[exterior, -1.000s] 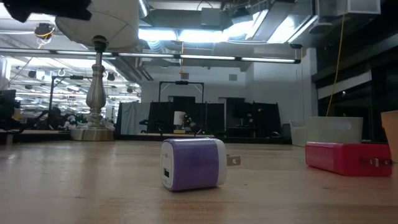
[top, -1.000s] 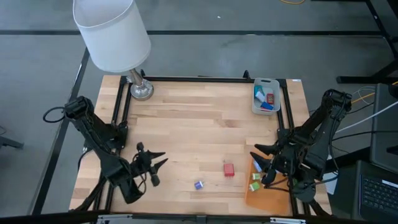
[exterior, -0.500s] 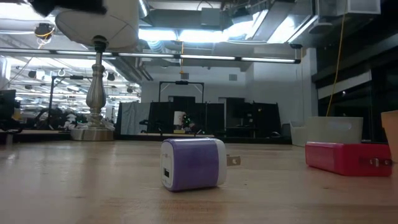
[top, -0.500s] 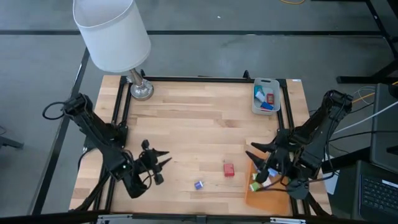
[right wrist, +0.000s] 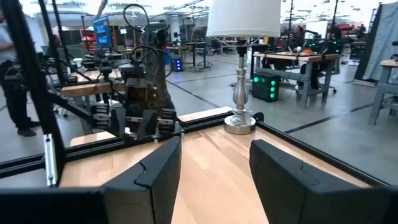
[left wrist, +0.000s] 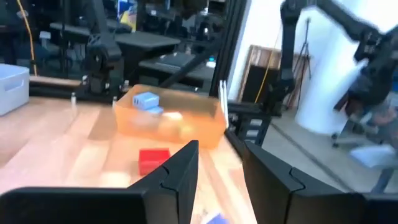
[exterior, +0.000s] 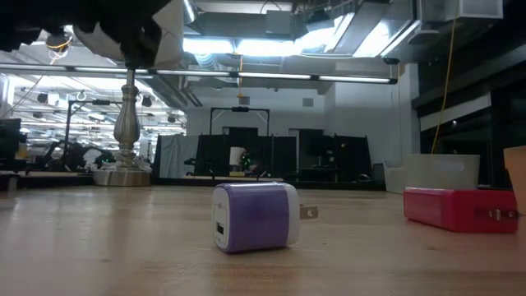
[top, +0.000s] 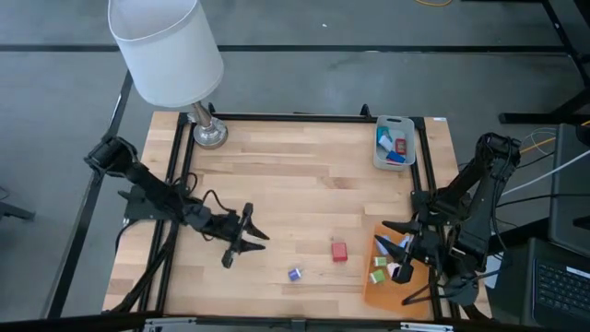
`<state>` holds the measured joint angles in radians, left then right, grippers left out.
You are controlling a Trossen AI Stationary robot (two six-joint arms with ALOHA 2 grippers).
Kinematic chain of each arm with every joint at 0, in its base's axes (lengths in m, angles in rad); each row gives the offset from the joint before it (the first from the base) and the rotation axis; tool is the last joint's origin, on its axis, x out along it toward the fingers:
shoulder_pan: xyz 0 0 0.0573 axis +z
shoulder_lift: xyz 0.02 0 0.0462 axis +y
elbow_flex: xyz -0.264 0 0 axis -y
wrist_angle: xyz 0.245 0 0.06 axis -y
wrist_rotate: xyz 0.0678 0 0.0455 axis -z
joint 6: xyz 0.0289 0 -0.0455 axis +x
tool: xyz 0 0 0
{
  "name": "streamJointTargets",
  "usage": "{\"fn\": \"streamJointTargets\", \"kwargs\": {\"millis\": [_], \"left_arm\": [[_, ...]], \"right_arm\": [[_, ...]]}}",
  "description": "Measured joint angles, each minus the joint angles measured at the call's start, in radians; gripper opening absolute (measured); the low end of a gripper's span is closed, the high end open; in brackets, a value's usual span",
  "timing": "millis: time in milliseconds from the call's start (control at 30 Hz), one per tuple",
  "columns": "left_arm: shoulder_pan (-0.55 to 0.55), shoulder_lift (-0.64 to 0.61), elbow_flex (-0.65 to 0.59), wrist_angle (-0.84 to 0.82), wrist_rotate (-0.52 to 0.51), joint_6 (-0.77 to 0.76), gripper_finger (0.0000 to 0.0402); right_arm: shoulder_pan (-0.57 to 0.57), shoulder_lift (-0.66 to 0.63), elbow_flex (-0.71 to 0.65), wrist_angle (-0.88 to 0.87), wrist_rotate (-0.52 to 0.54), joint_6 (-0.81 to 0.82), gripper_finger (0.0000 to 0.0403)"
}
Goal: Pick & Place Office items
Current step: Put the violet charger adapter into the orange bin
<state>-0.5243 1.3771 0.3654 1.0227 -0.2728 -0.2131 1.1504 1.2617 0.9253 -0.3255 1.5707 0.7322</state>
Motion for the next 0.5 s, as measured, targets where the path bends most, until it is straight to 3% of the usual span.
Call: {"fn": "streamJointTargets", "kwargs": {"millis": [200, 500], "left_arm": [[0.0, 0.001, 0.01, 0.006, 0.002, 0.109, 0.0119], [0.001, 0.001, 0.049, 0.006, 0.002, 0.064, 0.0119]], "right_arm": [[0.003, 0.0, 0.0, 0.004, 0.0, -0.011, 0.019], [0.003, 0.0, 0.0, 0.004, 0.0, -0.011, 0.019]]}}
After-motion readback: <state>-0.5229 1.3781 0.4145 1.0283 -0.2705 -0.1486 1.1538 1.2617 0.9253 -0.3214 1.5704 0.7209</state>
